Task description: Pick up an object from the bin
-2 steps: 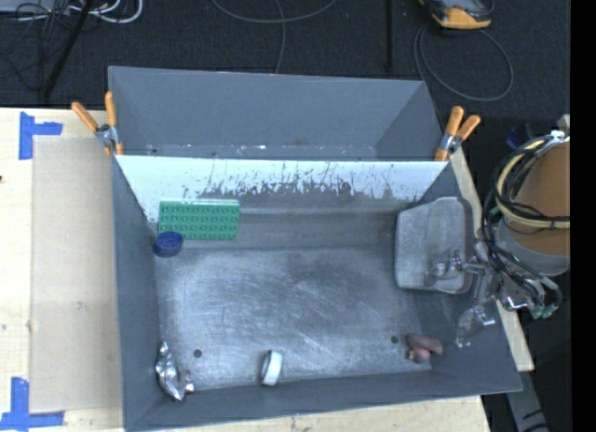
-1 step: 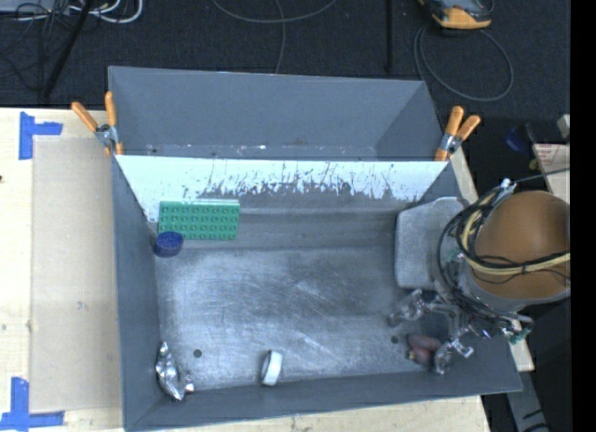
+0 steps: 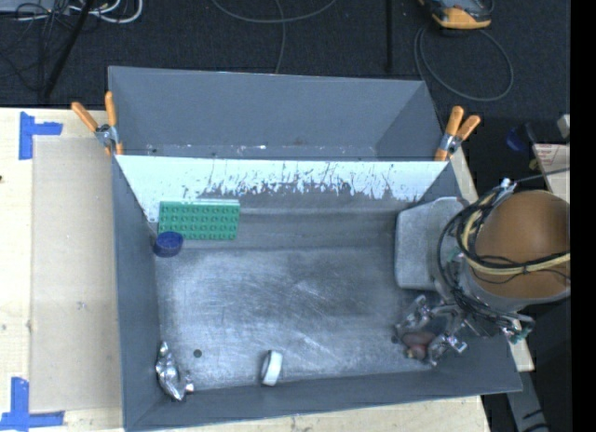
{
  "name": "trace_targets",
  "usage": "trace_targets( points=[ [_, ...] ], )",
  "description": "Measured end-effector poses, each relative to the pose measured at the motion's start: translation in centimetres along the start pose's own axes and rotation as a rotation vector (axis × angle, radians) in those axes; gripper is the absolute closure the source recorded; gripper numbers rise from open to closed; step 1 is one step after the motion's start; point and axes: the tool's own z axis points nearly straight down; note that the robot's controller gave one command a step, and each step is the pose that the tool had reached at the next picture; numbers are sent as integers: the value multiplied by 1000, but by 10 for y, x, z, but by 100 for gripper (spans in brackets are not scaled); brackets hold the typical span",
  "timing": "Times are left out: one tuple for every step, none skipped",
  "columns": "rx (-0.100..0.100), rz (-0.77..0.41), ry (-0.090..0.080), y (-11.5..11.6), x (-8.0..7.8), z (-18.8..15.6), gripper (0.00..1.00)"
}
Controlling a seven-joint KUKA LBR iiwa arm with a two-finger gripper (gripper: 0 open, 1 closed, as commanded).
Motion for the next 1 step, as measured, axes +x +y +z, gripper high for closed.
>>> trace_targets(
  points=[
    [6,-225,-3,-11,7,-107,100]
  ],
)
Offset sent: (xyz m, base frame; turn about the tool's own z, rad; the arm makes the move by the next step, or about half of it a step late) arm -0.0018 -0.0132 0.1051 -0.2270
